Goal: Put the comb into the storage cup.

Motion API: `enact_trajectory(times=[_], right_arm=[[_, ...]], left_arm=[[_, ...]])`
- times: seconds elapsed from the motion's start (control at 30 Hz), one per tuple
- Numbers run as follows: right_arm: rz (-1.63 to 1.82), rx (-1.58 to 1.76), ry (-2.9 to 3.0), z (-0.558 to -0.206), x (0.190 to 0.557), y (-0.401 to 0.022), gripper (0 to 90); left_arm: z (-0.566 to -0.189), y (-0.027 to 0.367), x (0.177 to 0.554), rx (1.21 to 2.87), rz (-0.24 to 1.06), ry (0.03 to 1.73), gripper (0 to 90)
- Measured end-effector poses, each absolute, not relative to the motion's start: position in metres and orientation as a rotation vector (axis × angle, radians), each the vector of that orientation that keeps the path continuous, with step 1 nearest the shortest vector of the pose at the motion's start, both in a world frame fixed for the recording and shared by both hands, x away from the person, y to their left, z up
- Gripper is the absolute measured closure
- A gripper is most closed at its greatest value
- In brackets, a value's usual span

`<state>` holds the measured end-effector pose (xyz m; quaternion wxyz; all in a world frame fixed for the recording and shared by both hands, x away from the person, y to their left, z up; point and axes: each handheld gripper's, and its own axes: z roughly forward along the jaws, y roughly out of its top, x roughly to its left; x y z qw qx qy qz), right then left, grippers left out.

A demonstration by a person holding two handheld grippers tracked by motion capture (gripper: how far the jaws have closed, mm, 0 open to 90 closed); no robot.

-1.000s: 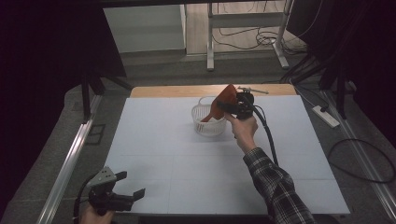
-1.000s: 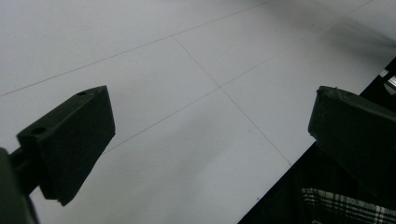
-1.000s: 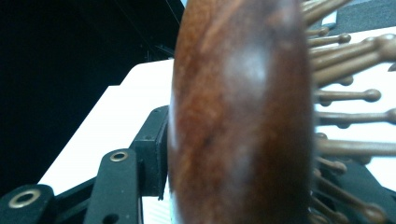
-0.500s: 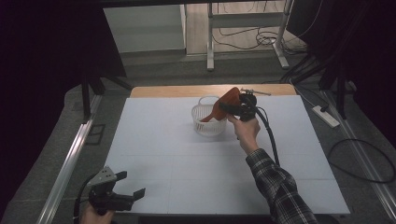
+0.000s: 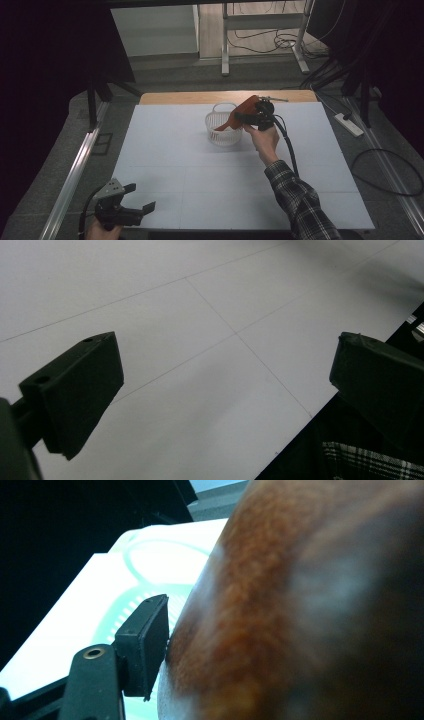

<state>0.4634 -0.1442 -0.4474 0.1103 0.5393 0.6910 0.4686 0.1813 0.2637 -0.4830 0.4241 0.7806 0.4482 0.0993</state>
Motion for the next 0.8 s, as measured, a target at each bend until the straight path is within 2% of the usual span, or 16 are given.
enact_trajectory(times=[0.3,0.8], right_arm=[[1.322,1.538,2.09,-0.4473,0.4615,-0.1428,21.9],[1.258,1.436,2.149,-0.4389,0.4549,-0.1486,14.9]], left_arm=[[-0.483,0.2638,0.1813,1.953,0.247,1.12,1.2],[-0.4829,0.2637,0.1812,1.954,0.246,1.118,1.2]])
